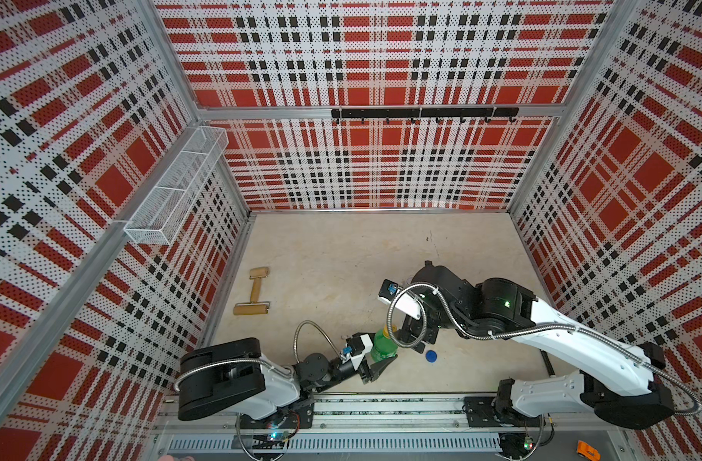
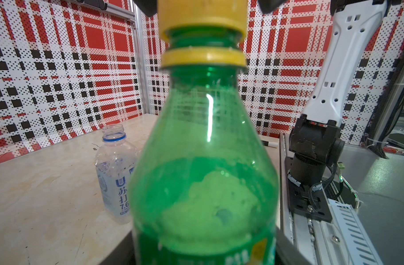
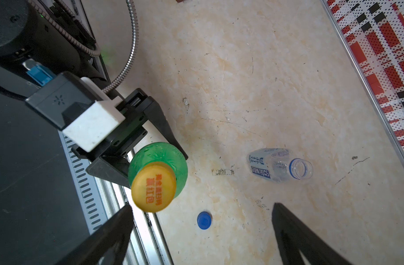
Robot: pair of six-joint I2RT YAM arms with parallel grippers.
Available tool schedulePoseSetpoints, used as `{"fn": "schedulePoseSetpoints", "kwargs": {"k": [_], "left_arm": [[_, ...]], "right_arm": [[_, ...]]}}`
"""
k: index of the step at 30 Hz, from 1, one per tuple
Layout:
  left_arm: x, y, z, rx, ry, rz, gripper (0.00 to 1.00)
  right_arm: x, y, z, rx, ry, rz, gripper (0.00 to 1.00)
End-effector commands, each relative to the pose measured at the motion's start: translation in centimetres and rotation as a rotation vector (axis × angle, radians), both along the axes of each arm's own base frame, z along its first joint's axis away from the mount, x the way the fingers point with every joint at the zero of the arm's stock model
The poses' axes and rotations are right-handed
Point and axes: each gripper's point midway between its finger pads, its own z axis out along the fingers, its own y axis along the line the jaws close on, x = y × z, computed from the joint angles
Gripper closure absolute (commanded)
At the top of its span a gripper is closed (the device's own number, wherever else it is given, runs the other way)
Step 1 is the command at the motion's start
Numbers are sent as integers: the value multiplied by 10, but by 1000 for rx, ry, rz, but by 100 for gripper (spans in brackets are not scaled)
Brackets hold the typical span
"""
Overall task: Screw on the bottle caps
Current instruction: Screw the bottle cap onto the plastic bottle.
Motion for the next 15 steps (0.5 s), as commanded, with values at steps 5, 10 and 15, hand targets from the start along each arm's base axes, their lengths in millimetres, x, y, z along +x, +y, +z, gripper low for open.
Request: {"fn": "schedulePoseSetpoints", "kwargs": {"k": [5,10,15], "left_arm": [[0,1,6,-28,-2,-4,36],[1,0,6,-29,-3,-3,36],[1,0,5,-27,-2,-3,36]], "right_arm": [[5,13,5,37,-30,9,0],[6,15,7,42,-32,5,0],[8,17,5,38,-32,5,0]]}}
